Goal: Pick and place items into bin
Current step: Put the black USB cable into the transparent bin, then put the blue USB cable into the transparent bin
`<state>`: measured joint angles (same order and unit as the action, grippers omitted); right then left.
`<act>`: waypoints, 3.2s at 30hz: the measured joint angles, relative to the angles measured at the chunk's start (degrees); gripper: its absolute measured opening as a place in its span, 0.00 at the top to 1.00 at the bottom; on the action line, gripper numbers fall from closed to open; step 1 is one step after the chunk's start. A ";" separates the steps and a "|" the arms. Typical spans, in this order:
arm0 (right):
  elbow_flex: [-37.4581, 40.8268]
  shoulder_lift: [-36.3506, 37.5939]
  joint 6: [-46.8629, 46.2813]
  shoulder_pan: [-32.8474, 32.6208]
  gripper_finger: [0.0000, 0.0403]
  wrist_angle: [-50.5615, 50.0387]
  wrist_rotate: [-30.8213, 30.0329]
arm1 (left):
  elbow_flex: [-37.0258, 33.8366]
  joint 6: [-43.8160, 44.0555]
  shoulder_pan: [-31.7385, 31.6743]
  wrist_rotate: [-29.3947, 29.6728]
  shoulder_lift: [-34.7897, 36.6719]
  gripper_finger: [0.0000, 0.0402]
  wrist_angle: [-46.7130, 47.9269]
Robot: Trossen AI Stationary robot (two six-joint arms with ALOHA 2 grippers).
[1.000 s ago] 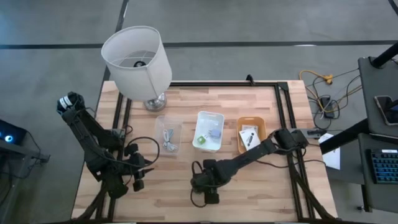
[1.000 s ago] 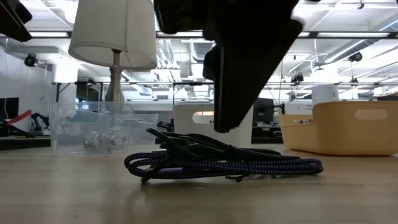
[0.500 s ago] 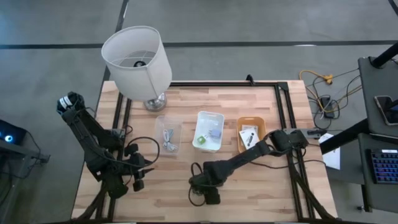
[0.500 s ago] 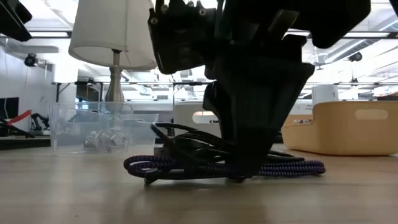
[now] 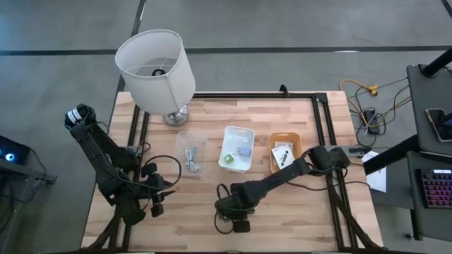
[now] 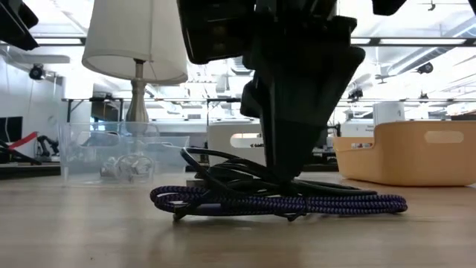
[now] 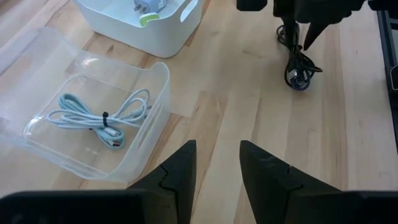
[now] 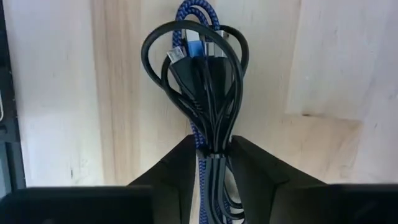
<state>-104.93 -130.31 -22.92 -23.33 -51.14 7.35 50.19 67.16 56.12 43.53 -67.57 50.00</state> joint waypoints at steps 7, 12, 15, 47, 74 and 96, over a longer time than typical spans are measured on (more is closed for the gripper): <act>1.85 -0.03 -0.10 -0.02 0.72 0.49 -1.13 | -0.02 0.02 0.00 0.00 -0.02 0.74 0.00; 2.52 -0.05 -0.85 0.00 0.66 0.42 -1.17 | -0.04 0.04 0.00 0.00 -0.02 0.74 0.00; 2.51 -0.05 -0.85 0.00 0.67 0.51 -1.13 | -0.04 0.04 0.00 0.00 -0.02 0.74 -0.01; -13.01 -2.09 -47.57 23.12 0.88 29.18 -10.40 | 1.11 0.02 0.02 0.41 0.00 0.74 1.57; -28.75 -1.87 13.43 5.43 0.45 -29.82 -12.06 | 0.94 -3.35 0.04 0.48 0.00 0.74 3.28; -5.26 -2.04 -7.13 -3.92 0.45 -6.74 -7.57 | 0.94 -3.04 0.07 0.01 0.00 0.74 2.62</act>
<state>-110.19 -132.35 -30.04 -27.25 -57.88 -0.22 51.13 64.12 56.18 43.54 -67.57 52.62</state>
